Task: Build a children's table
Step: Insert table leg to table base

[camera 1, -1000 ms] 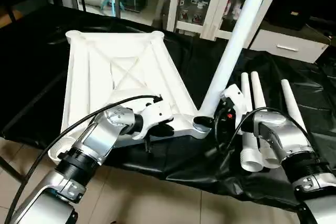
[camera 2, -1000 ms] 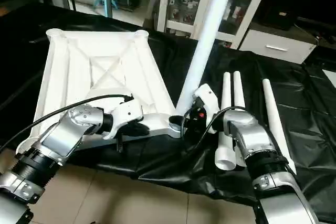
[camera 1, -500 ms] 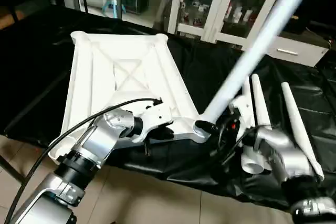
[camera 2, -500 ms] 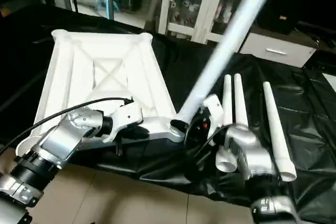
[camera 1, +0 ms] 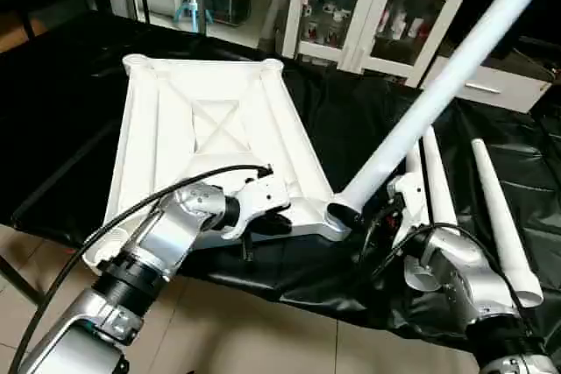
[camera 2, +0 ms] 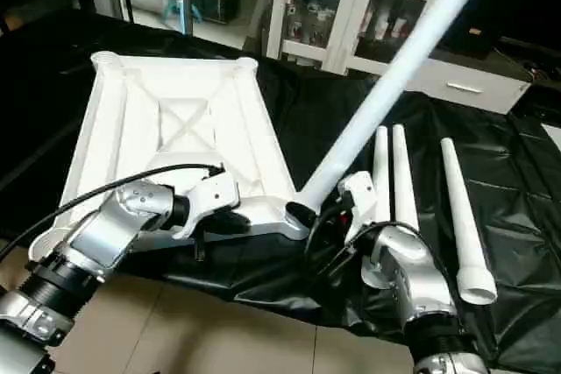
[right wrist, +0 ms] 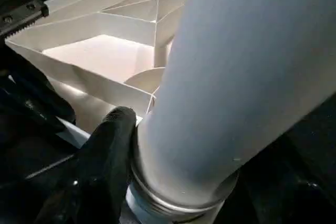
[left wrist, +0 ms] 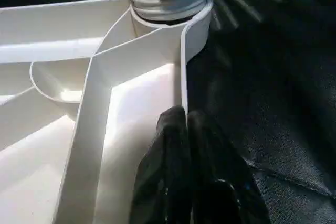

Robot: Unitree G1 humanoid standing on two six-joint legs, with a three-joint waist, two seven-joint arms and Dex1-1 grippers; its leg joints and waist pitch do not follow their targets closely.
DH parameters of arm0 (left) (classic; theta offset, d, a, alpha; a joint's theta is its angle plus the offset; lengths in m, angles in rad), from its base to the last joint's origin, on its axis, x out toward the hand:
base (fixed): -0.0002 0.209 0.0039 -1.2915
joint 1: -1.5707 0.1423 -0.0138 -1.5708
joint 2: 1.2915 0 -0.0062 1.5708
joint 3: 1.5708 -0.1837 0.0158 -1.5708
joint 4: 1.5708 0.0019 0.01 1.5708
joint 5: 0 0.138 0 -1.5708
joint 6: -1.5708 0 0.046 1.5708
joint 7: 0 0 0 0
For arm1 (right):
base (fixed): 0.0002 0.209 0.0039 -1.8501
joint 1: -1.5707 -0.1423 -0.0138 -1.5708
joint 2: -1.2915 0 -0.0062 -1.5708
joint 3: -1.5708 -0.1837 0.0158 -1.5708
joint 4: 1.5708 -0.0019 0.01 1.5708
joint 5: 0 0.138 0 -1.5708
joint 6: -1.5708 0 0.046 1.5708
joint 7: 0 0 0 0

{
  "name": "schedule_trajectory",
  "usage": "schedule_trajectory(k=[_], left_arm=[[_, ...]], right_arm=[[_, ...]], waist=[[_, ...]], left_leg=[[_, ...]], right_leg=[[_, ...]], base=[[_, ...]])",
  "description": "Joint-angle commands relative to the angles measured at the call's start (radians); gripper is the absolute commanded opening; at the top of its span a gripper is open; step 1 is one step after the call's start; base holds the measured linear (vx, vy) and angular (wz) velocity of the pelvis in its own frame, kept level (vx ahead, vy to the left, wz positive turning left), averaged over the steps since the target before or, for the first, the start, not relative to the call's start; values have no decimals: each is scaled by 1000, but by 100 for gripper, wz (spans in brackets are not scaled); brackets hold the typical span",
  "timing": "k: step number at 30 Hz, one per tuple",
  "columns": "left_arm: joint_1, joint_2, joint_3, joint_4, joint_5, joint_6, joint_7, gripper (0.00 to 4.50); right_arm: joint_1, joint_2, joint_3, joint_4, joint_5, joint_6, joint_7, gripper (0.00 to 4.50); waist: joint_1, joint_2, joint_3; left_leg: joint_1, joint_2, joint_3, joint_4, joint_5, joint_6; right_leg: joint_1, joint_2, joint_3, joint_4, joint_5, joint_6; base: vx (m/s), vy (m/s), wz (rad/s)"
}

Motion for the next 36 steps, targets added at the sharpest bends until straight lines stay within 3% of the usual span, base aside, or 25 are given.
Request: schedule_trajectory(k=[1, 8, 10, 15, 20, 27, 31, 36], left_arm=[[7, -10, -51, 15, 3, 8, -33, 0], [8, -9, -49, 11, 4, 12, -35, 0], [8, -9, -49, 11, 5, 12, -35, 0], [9, -10, -48, 11, 7, 13, -37, 0], [9, -10, -49, 11, 7, 14, -36, 0], [10, -10, -49, 13, 7, 15, -32, 0], [10, -10, -49, 14, 7, 15, -33, 0], [8, -8, -50, 16, 6, 15, -37, 0]], right_arm=[[42, -13, -6, 69, -49, 15, -48, 255], [90, -1, -9, 81, -54, -53, -62, 254], [96, 0, -6, 83, -60, -62, -65, 254], [109, -22, 56, 92, -141, -108, -80, 254], [107, -25, 68, 100, -164, -129, -89, 254], [99, -34, 109, 119, -216, -176, -109, 254], [96, -37, 127, 126, -231, -153, -105, 254], [81, -35, 147, 141, -229, -62, -74, 254]], waist=[[-6, 23, -33], [-4, 23, -33], [-5, 25, -29], [-7, 24, -27], [-8, 26, -27], [-16, 22, -25], [-19, 22, -23], [-26, 25, -21]], left_leg=[[10, 52, -16, -84, -207, -16], [9, 51, -16, -85, -196, -7], [12, 52, -17, -89, -231, -9], [14, 51, -18, -94, -246, -12], [14, 51, -18, -97, -228, -6], [15, 52, -21, -102, -289, -10], [16, 53, -21, -103, -309, -11], [15, 54, -26, -108, -346, -16]], right_leg=[[30, -77, 53, -82, -101, -191], [31, -75, 54, -80, -65, -195], [29, -76, 54, -85, -104, -192], [30, -77, 56, -93, -151, -177], [31, -76, 56, -94, -142, -171], [27, -77, 56, -102, -201, -162], [23, -77, 57, -107, -239, -153], [21, -76, 56, -110, -274, -146]], base=[[0, 0, 0], [0, 0, 0], [0, 0, 0], [0, 0, 0], [0, 0, 0], [0, 0, 0], [0, 0, 0], [0, 0, 0]])
